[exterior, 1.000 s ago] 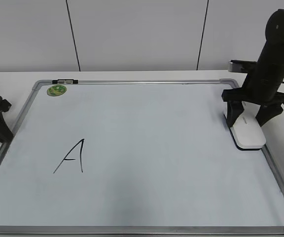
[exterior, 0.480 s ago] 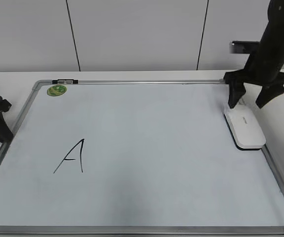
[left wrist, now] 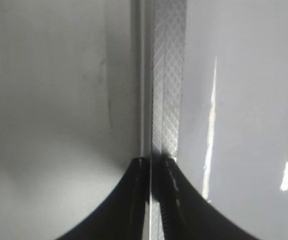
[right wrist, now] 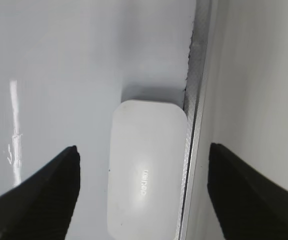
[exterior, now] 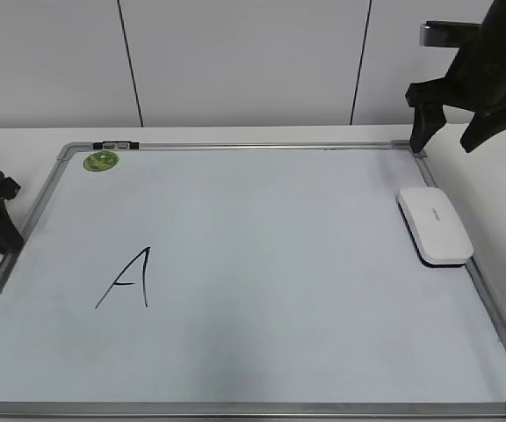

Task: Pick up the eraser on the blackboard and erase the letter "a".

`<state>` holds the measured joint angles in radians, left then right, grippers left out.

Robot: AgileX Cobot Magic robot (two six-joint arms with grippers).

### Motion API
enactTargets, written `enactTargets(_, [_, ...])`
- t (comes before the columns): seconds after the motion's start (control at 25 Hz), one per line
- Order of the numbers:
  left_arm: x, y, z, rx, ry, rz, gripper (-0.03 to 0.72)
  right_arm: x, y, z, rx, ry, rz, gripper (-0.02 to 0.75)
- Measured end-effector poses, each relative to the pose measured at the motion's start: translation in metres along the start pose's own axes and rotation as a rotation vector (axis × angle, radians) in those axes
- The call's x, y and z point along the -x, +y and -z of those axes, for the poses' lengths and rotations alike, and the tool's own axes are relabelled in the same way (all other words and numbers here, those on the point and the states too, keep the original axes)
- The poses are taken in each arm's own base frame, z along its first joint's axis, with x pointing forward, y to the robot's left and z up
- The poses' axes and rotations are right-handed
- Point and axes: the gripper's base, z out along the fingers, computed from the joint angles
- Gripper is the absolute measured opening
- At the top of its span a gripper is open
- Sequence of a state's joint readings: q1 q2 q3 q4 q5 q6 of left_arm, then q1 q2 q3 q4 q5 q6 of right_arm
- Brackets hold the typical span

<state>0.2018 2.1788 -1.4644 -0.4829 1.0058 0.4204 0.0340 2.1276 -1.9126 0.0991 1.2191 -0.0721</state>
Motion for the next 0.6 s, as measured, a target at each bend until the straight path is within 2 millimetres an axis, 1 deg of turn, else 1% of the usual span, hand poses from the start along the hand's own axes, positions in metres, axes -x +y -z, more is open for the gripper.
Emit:
enactTargets(0.08, [0.002,0.000,0.002,0.004,-0.004,-0.006,0.084,0.000,0.001,0.002,0.010,-0.003,-0.003,0.589])
enactTargets(0.2, [0.008,-0.003,0.009,0.003,-0.016,-0.023,0.149,0.000,0.003,0.002,0.030,-0.004,-0.008,0.588])
enactTargets(0.4, [0.018,-0.011,0.029,-0.009,-0.028,-0.060,0.310,0.000,0.004,0.005,0.034,-0.008,-0.007,0.588])
enactTargets(0.48, [0.020,-0.017,0.042,-0.013,-0.042,-0.078,0.342,-0.001,0.004,0.010,0.033,-0.021,-0.001,0.589])
enactTargets(0.56, [0.020,-0.024,0.056,-0.019,-0.048,-0.097,0.356,-0.001,0.005,0.021,0.033,-0.044,0.006,0.589])
enactTargets(0.6, [0.019,-0.032,0.061,-0.021,-0.049,-0.107,0.358,-0.002,0.006,0.028,0.032,-0.057,0.007,0.589])
